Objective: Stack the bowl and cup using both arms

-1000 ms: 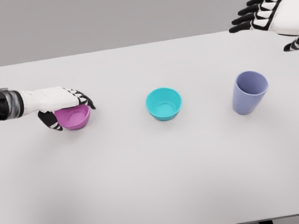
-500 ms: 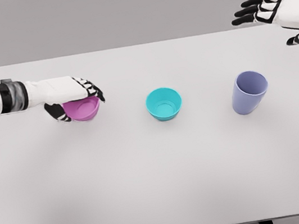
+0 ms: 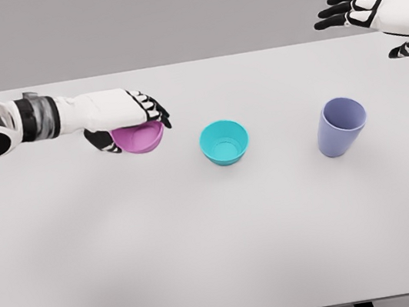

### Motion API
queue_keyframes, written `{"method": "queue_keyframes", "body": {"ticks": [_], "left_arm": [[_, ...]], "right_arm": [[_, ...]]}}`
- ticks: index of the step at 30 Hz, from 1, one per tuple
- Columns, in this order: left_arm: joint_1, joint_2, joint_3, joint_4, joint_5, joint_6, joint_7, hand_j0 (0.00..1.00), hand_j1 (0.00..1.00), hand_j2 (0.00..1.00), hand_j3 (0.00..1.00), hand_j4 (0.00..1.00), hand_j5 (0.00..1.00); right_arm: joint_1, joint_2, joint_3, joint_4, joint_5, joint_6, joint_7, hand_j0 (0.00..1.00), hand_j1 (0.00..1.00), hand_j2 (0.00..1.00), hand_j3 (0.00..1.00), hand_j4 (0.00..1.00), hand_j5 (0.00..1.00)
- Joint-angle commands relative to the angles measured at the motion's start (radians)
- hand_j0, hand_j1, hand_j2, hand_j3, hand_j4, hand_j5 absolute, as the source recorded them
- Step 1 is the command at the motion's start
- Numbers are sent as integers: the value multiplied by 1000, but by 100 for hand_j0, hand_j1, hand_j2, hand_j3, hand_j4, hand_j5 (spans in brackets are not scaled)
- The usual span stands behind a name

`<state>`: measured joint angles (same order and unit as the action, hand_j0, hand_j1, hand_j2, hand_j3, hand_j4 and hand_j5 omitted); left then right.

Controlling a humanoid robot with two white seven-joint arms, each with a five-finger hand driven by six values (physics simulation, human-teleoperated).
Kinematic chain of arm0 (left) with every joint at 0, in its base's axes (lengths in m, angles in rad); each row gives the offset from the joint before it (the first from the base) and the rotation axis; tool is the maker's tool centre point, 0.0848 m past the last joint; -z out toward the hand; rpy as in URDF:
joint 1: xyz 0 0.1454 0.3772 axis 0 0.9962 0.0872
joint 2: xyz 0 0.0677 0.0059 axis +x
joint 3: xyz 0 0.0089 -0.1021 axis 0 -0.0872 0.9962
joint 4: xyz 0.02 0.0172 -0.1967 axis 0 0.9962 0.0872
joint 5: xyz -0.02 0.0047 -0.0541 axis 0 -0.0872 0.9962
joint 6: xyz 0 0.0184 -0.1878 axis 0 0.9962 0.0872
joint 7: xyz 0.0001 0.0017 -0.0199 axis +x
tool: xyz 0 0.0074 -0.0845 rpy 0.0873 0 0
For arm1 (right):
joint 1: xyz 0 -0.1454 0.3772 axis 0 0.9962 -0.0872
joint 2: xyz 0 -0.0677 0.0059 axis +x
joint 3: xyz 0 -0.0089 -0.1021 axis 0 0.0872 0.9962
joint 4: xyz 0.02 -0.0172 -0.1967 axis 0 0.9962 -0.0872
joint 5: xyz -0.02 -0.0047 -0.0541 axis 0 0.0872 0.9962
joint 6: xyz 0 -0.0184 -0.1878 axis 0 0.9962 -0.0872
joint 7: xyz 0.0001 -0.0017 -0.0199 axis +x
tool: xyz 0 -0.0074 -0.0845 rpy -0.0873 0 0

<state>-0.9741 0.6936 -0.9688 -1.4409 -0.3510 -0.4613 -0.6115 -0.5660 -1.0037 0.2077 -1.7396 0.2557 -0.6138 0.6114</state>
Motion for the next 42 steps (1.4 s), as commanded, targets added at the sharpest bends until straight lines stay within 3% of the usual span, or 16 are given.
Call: {"method": "queue_keyframes", "body": {"ticks": [1, 23, 35, 42], "left_arm": [[-3, -36, -2, -3, 0, 3, 1, 77, 77, 77, 77, 77, 77], [-20, -261, -8, 43, -125, 7, 1, 77, 77, 77, 77, 77, 77], [-8, -327, -11, 120, -164, 3, 1, 77, 77, 77, 77, 77, 77], [-6, -333, -22, 123, -171, 4, 1, 78, 78, 78, 78, 78, 78]], "right_arm": [[0, -3, -1, 0, -4, 3, -1, 100, 100, 100, 100, 100, 100], [9, -10, 1, 0, -4, 3, -1, 100, 100, 100, 100, 100, 100], [11, -7, 1, 0, -4, 3, -1, 100, 100, 100, 100, 100, 100], [12, -9, -1, 0, -4, 3, -1, 100, 100, 100, 100, 100, 100]]}}
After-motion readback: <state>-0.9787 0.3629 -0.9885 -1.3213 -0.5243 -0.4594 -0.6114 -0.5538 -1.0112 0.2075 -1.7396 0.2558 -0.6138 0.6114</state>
